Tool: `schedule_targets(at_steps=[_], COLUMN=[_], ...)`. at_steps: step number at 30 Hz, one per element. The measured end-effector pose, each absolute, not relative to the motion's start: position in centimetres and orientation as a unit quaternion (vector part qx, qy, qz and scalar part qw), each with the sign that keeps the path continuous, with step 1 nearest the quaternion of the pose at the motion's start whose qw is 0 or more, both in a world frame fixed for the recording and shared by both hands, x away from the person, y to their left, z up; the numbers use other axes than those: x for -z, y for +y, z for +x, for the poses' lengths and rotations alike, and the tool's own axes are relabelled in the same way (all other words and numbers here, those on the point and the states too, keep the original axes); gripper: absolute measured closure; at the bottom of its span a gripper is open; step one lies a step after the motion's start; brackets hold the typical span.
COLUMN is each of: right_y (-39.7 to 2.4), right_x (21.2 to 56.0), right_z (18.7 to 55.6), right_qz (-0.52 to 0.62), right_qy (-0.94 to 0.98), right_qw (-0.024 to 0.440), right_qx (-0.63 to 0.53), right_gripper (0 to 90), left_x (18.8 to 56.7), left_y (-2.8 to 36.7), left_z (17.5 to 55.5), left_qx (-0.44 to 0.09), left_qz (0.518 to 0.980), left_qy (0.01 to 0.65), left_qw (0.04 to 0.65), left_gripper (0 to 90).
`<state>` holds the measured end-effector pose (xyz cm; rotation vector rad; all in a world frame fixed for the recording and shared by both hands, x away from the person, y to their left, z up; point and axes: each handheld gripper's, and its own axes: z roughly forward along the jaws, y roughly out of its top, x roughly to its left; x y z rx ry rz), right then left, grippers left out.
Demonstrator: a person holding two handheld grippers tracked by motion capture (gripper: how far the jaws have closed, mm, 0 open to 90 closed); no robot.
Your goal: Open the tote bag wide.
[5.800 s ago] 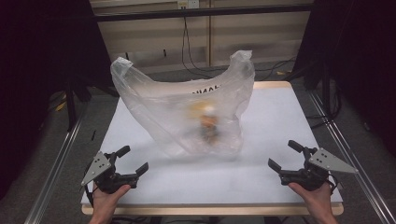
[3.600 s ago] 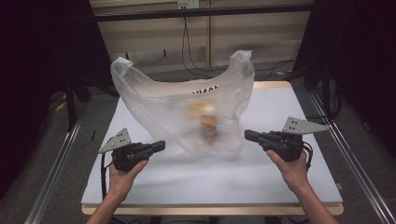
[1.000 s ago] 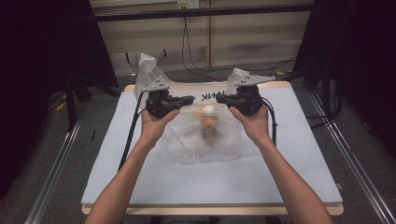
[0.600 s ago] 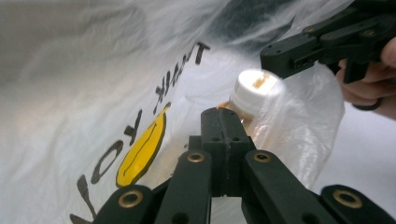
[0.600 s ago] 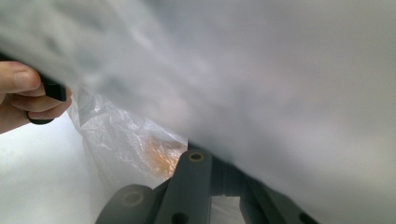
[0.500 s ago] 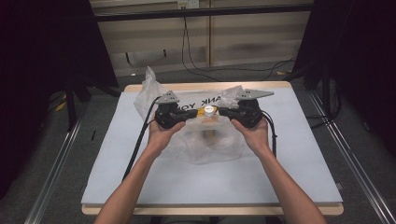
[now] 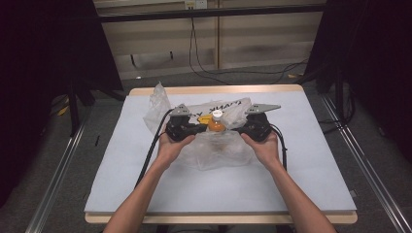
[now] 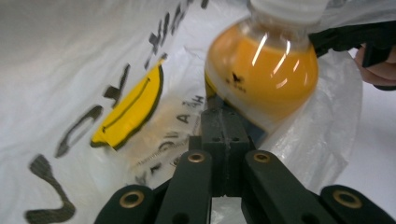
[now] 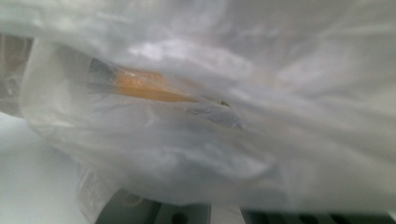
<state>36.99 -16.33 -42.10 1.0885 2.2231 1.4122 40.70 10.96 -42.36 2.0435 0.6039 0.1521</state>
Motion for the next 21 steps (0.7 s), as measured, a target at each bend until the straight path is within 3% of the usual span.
schedule_targets(at_steps=[21], right_y=[-17.8], right_x=[48.4], right_z=[37.8], right_qz=[0.411], right_qy=[0.802], right_qw=[0.108], right_qx=[-0.419], right_gripper=[90.0], left_x=[47.7], left_y=[13.8], left_z=[41.1], left_qx=[-0.041], left_qz=[0.856], left_qy=[0.288], left_qw=[0.427], left_gripper=[90.0])
